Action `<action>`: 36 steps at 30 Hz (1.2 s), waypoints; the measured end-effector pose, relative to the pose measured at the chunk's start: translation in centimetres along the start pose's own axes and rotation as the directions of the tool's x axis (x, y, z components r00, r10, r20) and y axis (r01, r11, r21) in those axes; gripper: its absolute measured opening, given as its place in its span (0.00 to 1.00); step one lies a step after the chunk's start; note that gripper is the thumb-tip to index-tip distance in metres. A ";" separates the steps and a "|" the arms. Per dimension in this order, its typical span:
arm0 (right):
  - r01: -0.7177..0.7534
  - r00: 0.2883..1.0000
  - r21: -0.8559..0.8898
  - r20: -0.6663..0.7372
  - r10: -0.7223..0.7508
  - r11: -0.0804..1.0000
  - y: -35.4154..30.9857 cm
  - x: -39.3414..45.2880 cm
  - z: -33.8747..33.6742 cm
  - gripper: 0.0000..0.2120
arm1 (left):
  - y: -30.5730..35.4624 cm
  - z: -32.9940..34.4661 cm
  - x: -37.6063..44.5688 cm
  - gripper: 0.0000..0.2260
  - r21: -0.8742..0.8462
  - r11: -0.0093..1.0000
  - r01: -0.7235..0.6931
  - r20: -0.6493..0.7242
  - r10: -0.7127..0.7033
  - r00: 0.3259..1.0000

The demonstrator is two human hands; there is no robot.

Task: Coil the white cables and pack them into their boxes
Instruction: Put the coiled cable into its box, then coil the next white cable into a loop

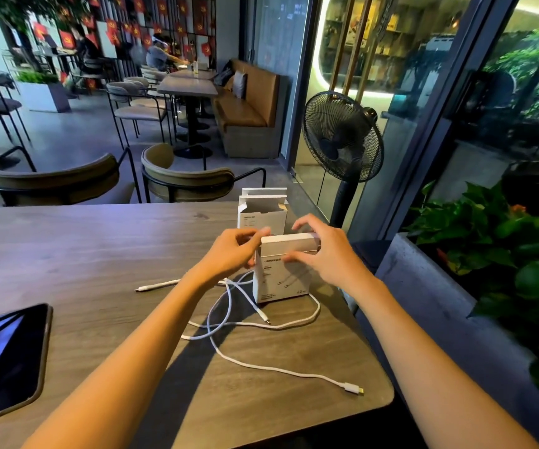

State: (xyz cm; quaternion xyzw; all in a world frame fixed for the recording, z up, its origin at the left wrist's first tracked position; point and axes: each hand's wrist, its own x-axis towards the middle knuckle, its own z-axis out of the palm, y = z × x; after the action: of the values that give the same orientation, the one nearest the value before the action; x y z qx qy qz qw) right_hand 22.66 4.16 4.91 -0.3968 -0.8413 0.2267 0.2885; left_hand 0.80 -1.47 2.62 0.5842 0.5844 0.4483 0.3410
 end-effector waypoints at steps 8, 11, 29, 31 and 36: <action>0.146 0.923 -0.071 -0.350 -0.162 0.987 2.0 -1.8 3.7 0.20 | -2.3 2.2 -2.2 0.11 -0.024 0.969 -0.246 -0.113 0.242 0.964; 0.154 0.931 -0.047 -0.329 -0.160 0.987 1.8 -1.8 3.6 0.21 | -2.8 2.5 -2.4 0.12 0.006 0.966 -0.257 -0.145 0.255 0.956; 0.117 0.925 0.175 -0.378 -0.043 0.978 2.2 -1.3 3.9 0.24 | -4.3 -2.8 -1.0 0.18 0.078 0.966 -0.247 -0.662 0.235 0.712; 0.112 0.927 0.170 -0.373 -0.042 0.979 2.4 -1.3 4.1 0.22 | -5.5 -3.6 -0.3 0.19 0.097 0.983 -0.157 -0.724 0.178 0.666; 0.099 0.937 0.126 -0.346 -0.050 0.987 2.4 -1.0 4.8 0.16 | -8.1 -4.2 -0.5 0.18 0.131 0.991 -0.018 -0.746 0.111 0.657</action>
State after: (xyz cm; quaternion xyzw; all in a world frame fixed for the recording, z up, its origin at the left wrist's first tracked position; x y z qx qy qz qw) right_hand 21.31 4.07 -0.36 -0.3764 -0.7748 0.2024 0.4659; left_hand -6.07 -1.77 -3.37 0.3854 0.6761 0.6277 0.0198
